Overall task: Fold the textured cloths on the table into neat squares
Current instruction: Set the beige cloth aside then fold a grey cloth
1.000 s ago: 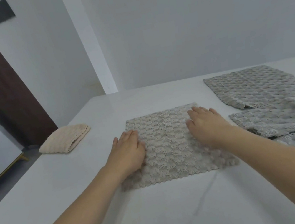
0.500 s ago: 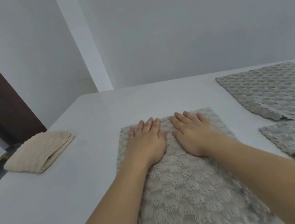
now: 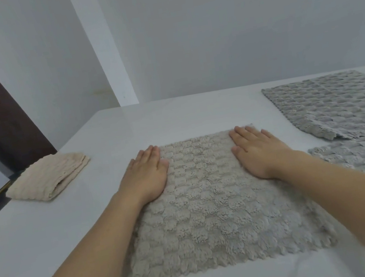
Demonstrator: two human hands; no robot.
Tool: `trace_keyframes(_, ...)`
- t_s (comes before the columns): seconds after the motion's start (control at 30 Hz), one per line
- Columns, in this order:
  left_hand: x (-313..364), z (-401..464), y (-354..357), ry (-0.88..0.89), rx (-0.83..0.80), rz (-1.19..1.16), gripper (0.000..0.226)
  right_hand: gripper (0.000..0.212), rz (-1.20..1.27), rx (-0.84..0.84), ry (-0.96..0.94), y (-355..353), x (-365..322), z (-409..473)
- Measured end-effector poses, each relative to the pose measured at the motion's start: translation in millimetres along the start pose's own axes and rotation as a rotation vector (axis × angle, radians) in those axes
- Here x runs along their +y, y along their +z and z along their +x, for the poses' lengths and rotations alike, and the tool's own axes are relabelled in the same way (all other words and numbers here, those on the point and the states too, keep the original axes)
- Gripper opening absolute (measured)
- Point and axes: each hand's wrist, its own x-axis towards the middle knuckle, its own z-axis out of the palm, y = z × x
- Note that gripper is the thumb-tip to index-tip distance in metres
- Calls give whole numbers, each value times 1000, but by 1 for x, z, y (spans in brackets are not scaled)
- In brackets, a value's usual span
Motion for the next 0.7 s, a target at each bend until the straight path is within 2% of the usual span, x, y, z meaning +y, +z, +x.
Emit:
trace_keyframes(0.27,0,3,4,-12,28,-12,59,57,-5,24,16,4,3,5)
trace_keyframes(0.4,6,0,-7,-32,-29,25,60,58,-70,-57,50,-5,-5,-2)
trace_keyframes(0.47,14,-6,-19,-43,35,96,59,58,-69,-13,51,-16,-16,-8)
trace_keyframes(0.57,40,-31,-21,81,174,-17,56,56,46,135,-50,-19,-39,-23)
trace_keyframes(0.63,57,-50,-4,165,131,-56,57,56,38,109,-118,-4,-50,-32)
trace_keyframes(0.7,61,-56,10,163,42,-6,58,57,15,47,-108,12,-52,-35)
